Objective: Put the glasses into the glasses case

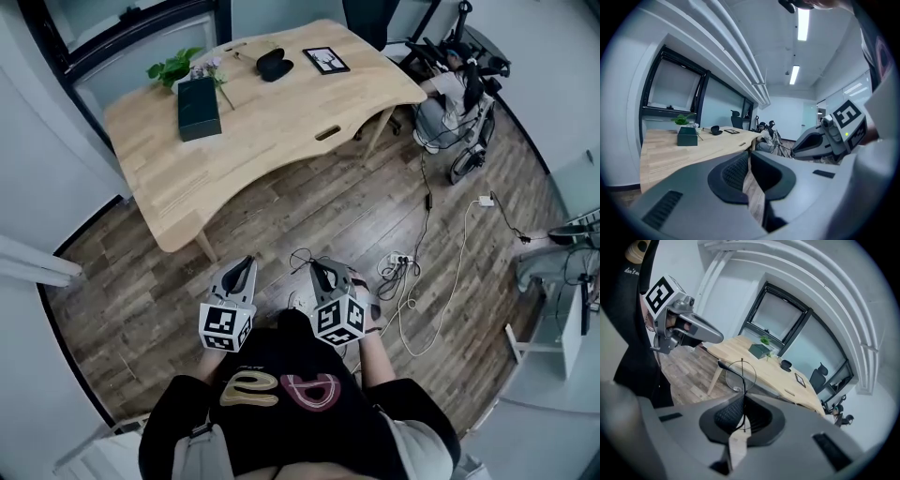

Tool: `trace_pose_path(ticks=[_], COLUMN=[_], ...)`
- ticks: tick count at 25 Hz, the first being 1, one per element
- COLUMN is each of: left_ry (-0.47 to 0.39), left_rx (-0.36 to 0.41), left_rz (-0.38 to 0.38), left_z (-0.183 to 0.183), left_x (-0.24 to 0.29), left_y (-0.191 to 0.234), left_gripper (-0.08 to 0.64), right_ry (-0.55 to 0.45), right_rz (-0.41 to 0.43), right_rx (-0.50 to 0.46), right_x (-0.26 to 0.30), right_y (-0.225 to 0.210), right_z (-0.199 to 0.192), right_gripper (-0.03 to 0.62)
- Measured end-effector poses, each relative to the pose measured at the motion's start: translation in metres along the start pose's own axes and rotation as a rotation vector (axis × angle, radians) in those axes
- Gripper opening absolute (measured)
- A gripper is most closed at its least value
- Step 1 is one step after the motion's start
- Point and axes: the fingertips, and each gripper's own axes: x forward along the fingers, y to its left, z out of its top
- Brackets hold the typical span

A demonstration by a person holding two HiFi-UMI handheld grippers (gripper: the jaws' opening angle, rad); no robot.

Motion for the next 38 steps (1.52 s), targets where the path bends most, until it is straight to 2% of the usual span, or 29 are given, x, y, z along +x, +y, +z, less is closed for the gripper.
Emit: trace_pose_path(ticks=[10,18,28,38], left_ry=[-0.016,-0.002,0.040,0.045], left_rx=[-0.034,-0.074,-0.068,-0.034], left_rz=[0.116,0.192,0.132,0.033], left_z=[0.019,0.006,0.000,0.018], left_x=[0.069,0.098,0.122,0.187], left_y=[-0.026,-0.047,-0.067,-0.044], left_gripper=[0.031,0.031,0.031,0.031], right_ry=[-0.057,-0.090,-0.091,-0.076], right_rz=[0.087,0.151,0.167,0.111], right_rx=[-0.105,-0.156,-0.117,-0.051], right_x=[0.029,0.042,0.048,0.073], right_y=[-0.073,-0.100,-0.107,-0.142], right_z=[-0.030,-0.058,-0.072,-0.062], right_gripper=[0.017,0.017,0.017,0.017])
